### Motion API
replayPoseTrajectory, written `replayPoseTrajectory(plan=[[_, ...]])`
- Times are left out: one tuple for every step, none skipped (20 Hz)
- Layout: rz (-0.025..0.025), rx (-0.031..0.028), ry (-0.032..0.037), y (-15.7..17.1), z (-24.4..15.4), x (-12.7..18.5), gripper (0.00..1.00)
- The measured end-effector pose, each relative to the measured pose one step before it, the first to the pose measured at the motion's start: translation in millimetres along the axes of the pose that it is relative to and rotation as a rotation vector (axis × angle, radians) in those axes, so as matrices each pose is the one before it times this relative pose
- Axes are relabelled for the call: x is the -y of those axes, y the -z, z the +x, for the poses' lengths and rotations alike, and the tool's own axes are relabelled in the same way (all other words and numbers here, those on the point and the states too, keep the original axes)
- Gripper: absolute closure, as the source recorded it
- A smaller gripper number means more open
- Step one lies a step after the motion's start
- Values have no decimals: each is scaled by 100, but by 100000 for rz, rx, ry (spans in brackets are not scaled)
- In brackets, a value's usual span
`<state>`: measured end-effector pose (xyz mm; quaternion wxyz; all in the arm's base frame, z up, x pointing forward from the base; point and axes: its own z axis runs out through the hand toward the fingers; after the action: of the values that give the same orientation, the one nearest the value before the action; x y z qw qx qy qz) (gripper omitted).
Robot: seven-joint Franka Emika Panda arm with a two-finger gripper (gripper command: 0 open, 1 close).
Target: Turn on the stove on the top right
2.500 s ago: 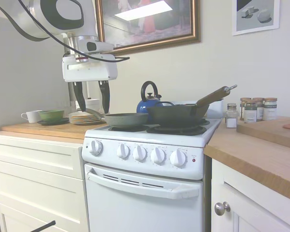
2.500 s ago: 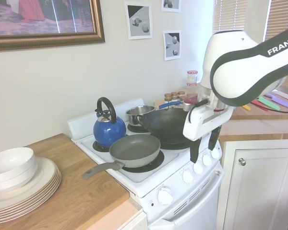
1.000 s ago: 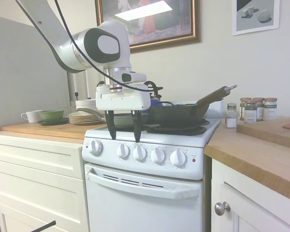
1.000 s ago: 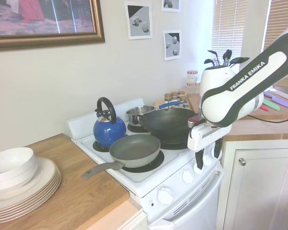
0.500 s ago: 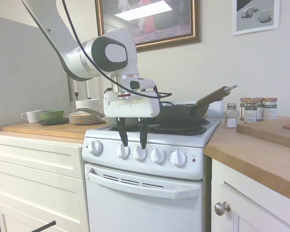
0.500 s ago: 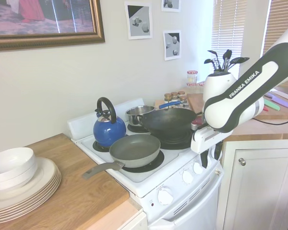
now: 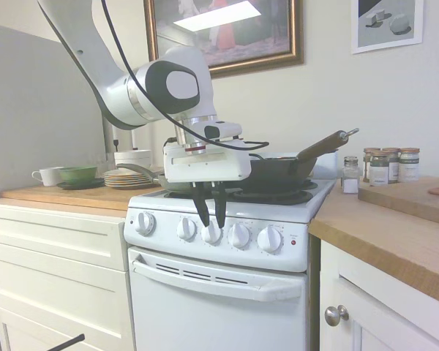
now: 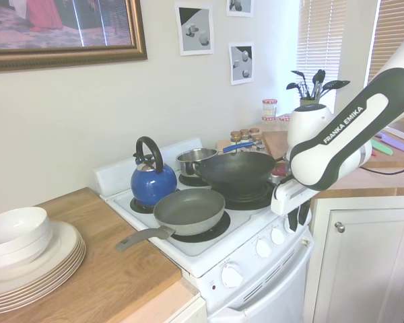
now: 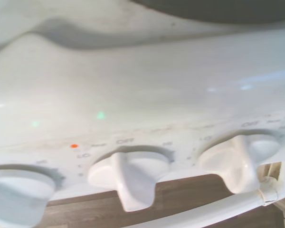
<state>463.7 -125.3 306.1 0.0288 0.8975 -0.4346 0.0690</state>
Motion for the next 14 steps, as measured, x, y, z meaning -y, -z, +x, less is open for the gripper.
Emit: replayPoseTrajectory(plan=[[-15, -21, -210, -58, 67, -48, 100], [8, -89, -286, -36, 76, -34, 100], [-64, -33, -286, -63, 55, -57, 100], [-49, -66, -338, -69, 70, -35, 100], [-31, -210, -386, -63, 102, -32, 100], [-152, -405, -372, -53, 148, -23, 100], [-247, -489, -280, -53, 181, -1, 100], [-146, -385, -293, -73, 176, -16, 100], [-225, -351, -352, -68, 184, -57, 100], [-219, -473, -588, -27, 221, -73, 100], [23, -358, -560, 20, 217, -79, 100], [29, -570, -478, 49, 208, -79, 100], [-18, -813, -438, 46, 212, -52, 100], [59, -519, -363, 28, 182, -27, 100]])
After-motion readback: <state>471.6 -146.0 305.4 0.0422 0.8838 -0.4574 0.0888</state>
